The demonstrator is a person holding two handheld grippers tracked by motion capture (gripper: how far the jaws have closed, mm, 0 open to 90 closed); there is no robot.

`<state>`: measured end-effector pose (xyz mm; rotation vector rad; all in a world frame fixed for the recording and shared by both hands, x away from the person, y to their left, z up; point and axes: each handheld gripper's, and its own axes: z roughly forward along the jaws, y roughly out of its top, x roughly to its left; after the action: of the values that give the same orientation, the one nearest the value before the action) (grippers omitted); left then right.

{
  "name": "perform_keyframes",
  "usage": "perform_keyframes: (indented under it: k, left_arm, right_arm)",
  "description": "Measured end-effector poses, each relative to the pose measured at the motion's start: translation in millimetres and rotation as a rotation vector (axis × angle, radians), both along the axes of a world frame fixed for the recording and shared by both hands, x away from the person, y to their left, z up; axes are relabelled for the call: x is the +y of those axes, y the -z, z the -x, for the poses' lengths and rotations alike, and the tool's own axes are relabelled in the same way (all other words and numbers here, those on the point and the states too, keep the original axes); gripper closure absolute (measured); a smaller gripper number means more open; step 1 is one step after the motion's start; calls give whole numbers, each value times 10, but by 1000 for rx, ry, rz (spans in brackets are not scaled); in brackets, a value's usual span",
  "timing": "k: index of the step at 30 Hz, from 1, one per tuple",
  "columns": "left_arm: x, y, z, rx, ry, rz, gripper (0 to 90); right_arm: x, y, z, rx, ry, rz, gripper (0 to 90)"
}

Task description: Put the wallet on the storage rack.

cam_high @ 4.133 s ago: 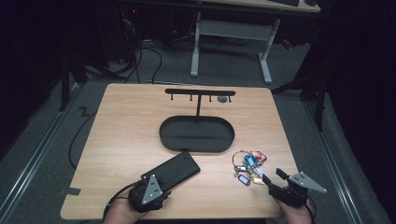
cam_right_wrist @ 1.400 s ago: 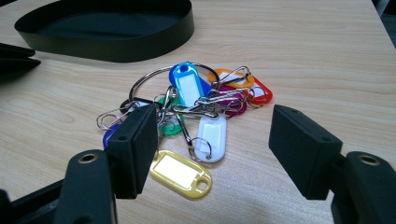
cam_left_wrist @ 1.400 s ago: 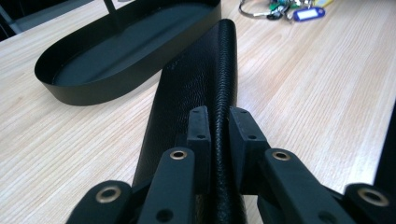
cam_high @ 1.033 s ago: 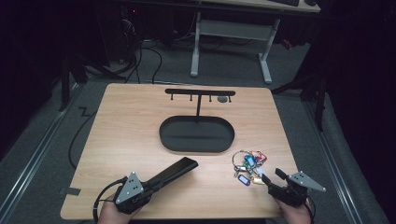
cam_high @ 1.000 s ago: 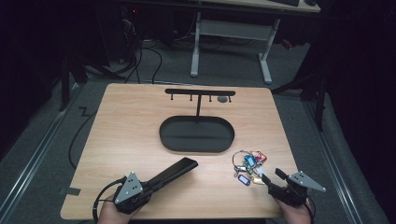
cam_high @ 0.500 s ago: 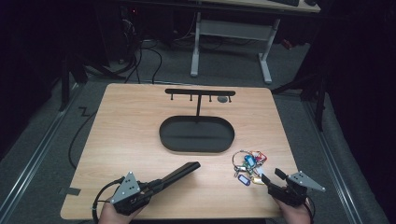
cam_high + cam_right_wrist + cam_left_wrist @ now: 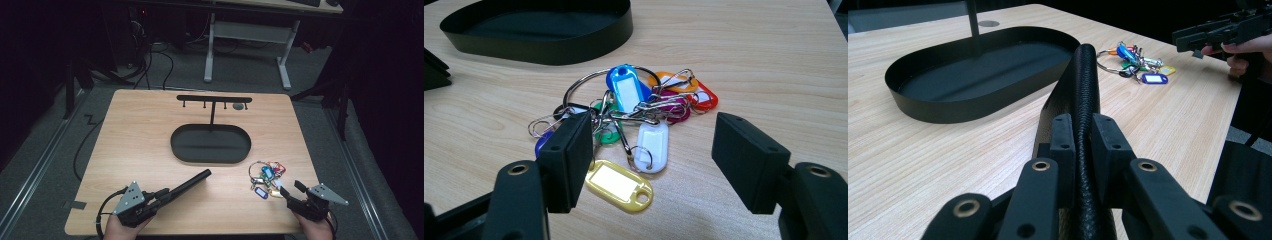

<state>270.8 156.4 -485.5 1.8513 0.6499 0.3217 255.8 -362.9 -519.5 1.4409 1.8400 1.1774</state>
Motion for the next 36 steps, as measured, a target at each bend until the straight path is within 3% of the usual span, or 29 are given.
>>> perform_keyframes:
  k: [23, 31, 36]
  left_arm:
    - [141, 46, -138, -19, -104, 29, 780]
    - [153, 54, -145, -25, -111, 33, 763]
    - [162, 52, -146, -17, -106, 34, 707]
  right_arm:
    - [13, 13, -14, 4, -8, 8, 332]
    - [18, 17, -17, 6, -9, 11, 333]
    - [17, 18, -18, 6, -10, 11, 332]
